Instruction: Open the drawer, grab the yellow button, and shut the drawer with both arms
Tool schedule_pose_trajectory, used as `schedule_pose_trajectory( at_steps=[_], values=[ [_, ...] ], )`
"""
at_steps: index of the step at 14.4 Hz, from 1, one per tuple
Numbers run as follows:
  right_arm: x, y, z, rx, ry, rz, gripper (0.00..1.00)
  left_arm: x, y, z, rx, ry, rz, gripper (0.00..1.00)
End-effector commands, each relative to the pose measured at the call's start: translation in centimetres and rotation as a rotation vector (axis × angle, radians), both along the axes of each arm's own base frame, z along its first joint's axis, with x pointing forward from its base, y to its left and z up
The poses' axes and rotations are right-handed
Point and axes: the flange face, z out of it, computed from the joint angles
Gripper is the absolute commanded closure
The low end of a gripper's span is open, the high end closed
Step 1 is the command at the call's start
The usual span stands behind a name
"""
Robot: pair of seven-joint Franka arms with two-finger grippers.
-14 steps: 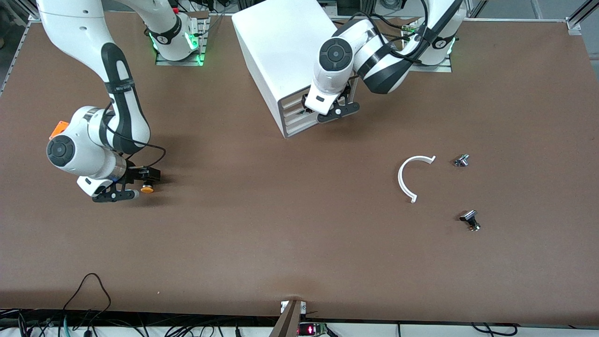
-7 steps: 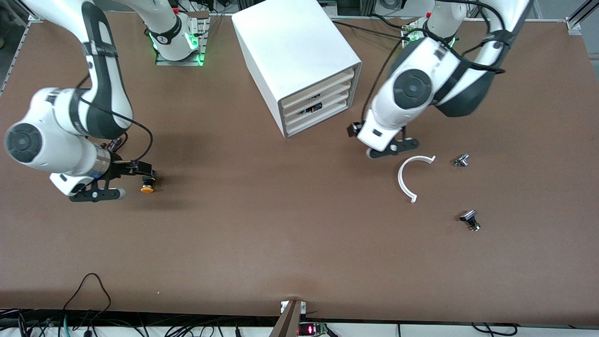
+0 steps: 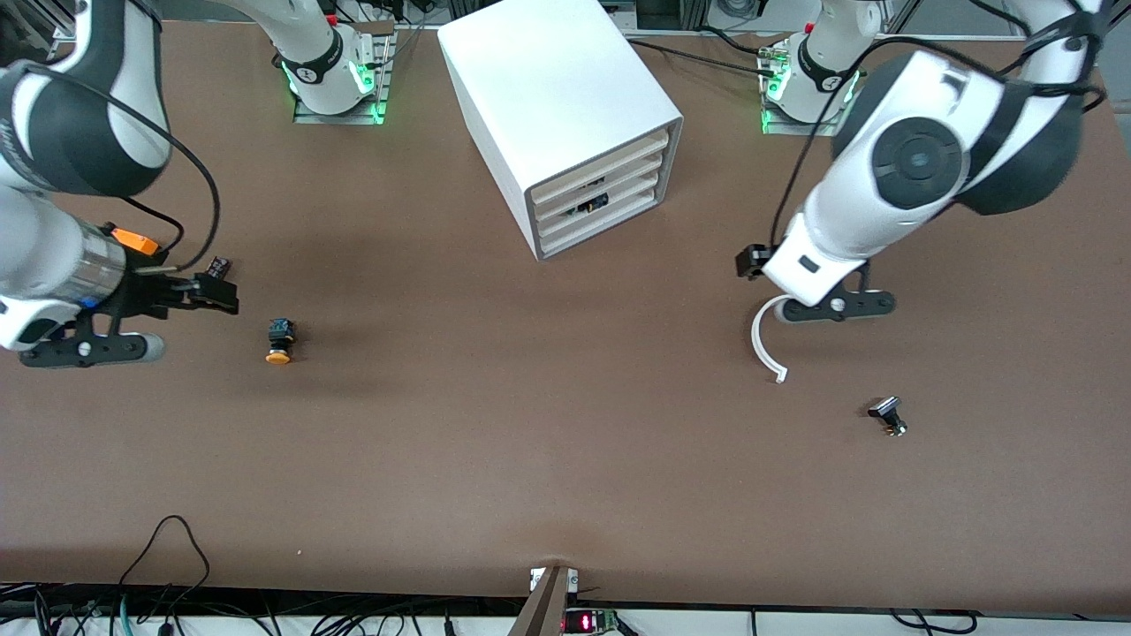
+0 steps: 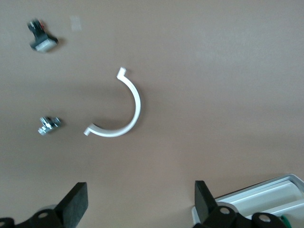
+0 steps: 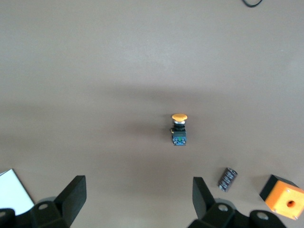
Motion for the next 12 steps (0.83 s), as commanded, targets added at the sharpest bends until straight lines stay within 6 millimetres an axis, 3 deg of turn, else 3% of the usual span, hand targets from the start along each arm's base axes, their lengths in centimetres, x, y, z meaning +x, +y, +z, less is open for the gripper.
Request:
schedule_pose_trajectory(
  at_steps=[1, 2, 4, 7, 10, 11, 12],
  values=[
    [-0.6, 0.0, 5.1, -0.027, -0.011, -0.010, 0.01, 0.7, 2.5, 3.2, 0.000, -0.005, -0.087, 0.01],
    [-0.7, 0.1, 6.4, -0.030, -0.028, -0.007, 0.01, 0.8, 3.2, 4.8, -0.001, 0.000, -0.097, 0.01],
    [-0.8, 0.3, 6.9, -0.034, -0.036, -0.015, 0.01, 0.6, 5.0, 7.4, -0.004, 0.023, -0.145, 0.01],
    [-1.1, -1.9, 8.0, 0.000, -0.033, -0.105, 0.01, 0.1, 10.4, 10.3, -0.012, 0.000, -0.219, 0.01],
    [-1.5, -4.0, 8.9, 0.048, -0.033, -0.105, 0.01, -2.6, 14.0, 10.3, -0.101, -0.041, -0.243, 0.01],
    [-2.1, -4.5, 10.0, 0.046, -0.049, -0.111, 0.01, -3.4, 14.7, 10.0, -0.125, -0.080, -0.252, 0.01],
    [-2.5, -4.1, 10.6, 0.038, -0.057, -0.116, 0.01, -3.9, 16.2, 10.0, -0.120, -0.121, -0.242, 0.01]
  ],
)
